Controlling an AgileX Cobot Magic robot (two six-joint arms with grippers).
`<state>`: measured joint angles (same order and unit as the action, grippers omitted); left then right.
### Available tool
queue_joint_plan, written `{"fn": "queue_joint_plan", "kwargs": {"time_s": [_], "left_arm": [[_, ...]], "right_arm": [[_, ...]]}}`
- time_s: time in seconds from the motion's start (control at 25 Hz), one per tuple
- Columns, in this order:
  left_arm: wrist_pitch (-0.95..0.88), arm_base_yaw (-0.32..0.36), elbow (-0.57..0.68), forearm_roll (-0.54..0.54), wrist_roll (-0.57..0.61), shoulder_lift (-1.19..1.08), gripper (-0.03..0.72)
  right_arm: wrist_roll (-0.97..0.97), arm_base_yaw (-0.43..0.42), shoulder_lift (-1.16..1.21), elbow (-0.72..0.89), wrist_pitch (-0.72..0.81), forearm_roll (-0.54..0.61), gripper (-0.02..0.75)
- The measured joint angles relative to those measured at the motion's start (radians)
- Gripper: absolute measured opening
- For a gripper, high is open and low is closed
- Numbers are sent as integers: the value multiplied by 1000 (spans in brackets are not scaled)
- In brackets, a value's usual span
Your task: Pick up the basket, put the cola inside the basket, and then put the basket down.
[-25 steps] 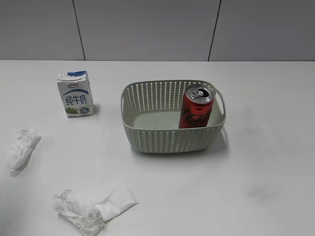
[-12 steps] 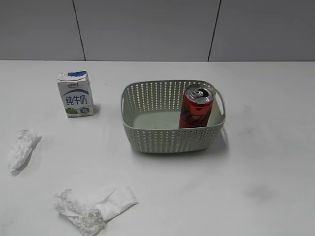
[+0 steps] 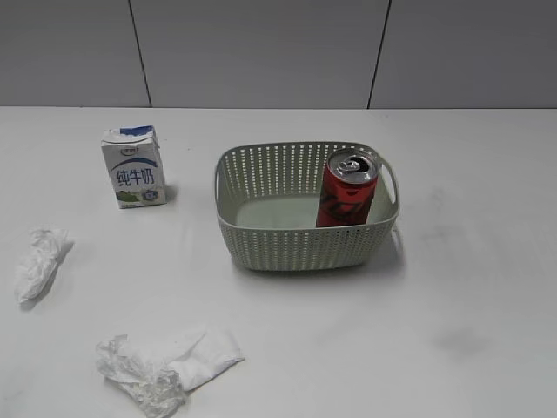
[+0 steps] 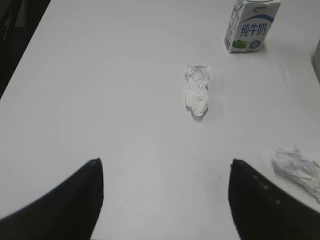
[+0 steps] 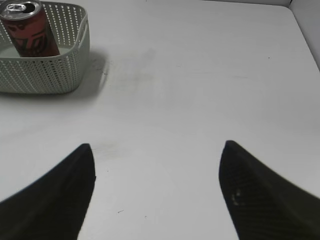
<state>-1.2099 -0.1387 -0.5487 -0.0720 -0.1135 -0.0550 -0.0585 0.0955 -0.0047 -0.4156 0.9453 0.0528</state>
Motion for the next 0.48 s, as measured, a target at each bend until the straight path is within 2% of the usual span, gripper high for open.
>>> {"fn": "queue_joint_plan", "kwargs": {"time_s": [0.48], "left_arm": [[103, 0, 49, 2, -3, 37, 580]], "right_arm": [[0, 0, 0, 2, 0, 0, 585]]}}
